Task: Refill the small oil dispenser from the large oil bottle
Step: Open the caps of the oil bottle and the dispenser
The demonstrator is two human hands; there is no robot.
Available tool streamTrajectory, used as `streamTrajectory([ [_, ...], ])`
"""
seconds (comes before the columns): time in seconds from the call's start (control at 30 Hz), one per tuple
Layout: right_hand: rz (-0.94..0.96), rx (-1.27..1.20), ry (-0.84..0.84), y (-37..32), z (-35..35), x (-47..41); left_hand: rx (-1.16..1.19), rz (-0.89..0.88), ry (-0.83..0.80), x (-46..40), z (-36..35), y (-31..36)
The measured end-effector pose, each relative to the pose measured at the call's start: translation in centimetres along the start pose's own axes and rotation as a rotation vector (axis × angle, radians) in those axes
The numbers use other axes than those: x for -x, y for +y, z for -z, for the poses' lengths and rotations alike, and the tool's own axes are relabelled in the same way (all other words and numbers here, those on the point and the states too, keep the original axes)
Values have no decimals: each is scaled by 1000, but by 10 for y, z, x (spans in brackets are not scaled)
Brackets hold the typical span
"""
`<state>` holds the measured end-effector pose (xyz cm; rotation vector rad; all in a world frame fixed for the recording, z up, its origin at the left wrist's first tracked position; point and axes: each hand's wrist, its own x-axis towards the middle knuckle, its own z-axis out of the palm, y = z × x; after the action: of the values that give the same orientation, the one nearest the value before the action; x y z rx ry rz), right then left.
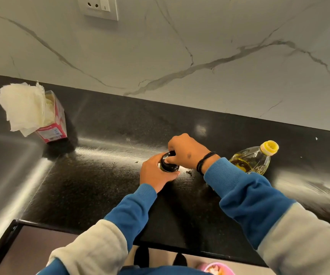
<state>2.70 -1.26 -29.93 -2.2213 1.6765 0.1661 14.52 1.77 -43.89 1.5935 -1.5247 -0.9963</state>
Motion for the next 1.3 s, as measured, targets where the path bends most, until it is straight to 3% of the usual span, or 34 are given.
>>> streamTrajectory([
  [0.33,114,-33,4,0,18,0,31,-3,-1,1,1,1],
  [1.3,-38,-267,243,39,26,50,17,14,23,0,-3,-2],
])
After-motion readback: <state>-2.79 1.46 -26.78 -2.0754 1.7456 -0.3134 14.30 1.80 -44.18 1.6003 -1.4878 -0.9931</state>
